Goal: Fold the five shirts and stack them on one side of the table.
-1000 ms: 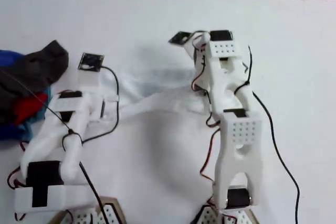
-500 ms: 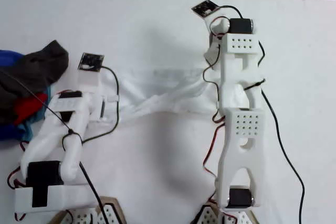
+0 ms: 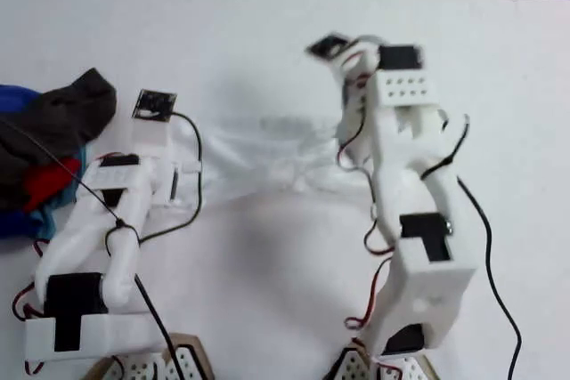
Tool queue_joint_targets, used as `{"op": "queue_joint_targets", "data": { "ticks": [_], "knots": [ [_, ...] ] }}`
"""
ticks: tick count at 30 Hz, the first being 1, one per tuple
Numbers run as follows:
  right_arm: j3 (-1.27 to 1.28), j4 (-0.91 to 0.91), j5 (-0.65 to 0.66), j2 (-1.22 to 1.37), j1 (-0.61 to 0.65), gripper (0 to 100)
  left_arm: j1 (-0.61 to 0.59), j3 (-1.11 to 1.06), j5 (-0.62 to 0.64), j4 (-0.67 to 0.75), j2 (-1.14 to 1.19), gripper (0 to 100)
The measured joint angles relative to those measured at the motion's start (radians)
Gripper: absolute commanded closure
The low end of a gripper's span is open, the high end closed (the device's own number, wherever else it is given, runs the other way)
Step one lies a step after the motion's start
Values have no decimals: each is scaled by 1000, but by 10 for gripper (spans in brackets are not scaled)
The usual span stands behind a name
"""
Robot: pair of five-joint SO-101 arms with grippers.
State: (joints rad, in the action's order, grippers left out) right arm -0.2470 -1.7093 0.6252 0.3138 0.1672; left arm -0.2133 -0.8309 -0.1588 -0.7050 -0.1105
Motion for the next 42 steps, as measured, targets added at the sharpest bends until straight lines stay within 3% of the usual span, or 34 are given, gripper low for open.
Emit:
{"op": "queue_joint_targets", "data": {
  "ticks": [8, 17, 24, 30, 36, 42],
  "knots": [
    [354, 318, -3, -49, 100, 978, 0, 0, 0, 0, 0, 974],
    [367, 647, -160, -51, 114, 978, 0, 0, 0, 0, 0, 974],
    [365, 806, -186, -2, 124, 978, 0, 0, 0, 0, 0, 974],
    [282, 792, -186, 61, 140, 978, 0, 0, 0, 0, 0, 974],
    [163, 526, -186, -35, 123, 978, 0, 0, 0, 0, 0, 974],
    [149, 296, -186, -149, -12, 978, 0, 0, 0, 0, 0, 974]
  ]
}}
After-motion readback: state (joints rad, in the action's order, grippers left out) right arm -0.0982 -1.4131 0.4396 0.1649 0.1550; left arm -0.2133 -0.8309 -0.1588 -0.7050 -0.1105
